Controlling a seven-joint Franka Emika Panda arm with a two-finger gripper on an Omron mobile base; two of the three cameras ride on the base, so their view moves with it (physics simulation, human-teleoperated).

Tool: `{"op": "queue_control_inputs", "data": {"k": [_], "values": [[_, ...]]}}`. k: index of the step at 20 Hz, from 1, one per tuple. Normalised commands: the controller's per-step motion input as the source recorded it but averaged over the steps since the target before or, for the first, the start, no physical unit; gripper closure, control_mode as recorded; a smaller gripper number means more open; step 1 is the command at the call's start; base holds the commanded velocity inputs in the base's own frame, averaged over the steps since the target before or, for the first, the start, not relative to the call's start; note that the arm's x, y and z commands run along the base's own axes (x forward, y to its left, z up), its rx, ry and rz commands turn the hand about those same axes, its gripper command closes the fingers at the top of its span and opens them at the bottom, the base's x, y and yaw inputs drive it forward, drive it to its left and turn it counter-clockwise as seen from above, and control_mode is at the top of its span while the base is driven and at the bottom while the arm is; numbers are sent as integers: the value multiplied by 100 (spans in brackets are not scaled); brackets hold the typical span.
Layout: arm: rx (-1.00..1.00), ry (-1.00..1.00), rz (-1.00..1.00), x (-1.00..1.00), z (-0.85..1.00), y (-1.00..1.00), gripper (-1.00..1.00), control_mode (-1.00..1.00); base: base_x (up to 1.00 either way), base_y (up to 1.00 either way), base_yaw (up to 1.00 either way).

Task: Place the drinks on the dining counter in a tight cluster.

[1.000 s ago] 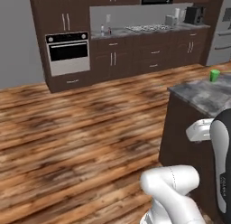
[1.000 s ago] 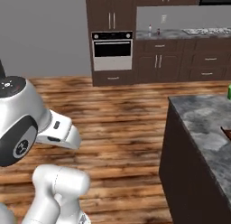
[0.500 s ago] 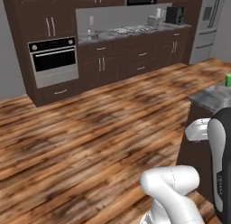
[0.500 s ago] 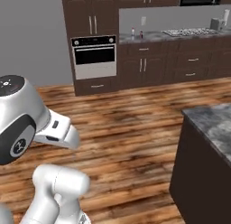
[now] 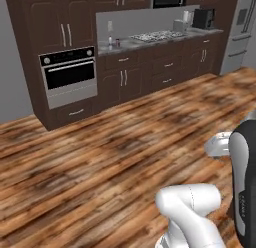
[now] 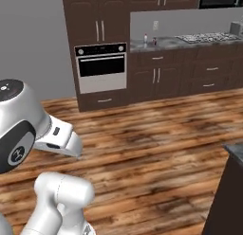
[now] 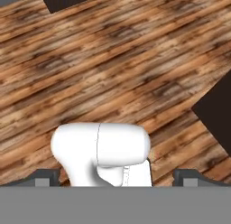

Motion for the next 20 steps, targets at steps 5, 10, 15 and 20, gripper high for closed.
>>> {"op": "queue_control_inputs", "data": {"k": [5,10,15,20], "values": [[0,0,0,0,0,0,-100,100,100,27,6],[0,0,0,0,0,0,-100,100,100,7,19],[0,0,0,0,0,0,-100,100,100,-6,14],[0,0,0,0,0,0,-100,100,91,-37,14]]}}
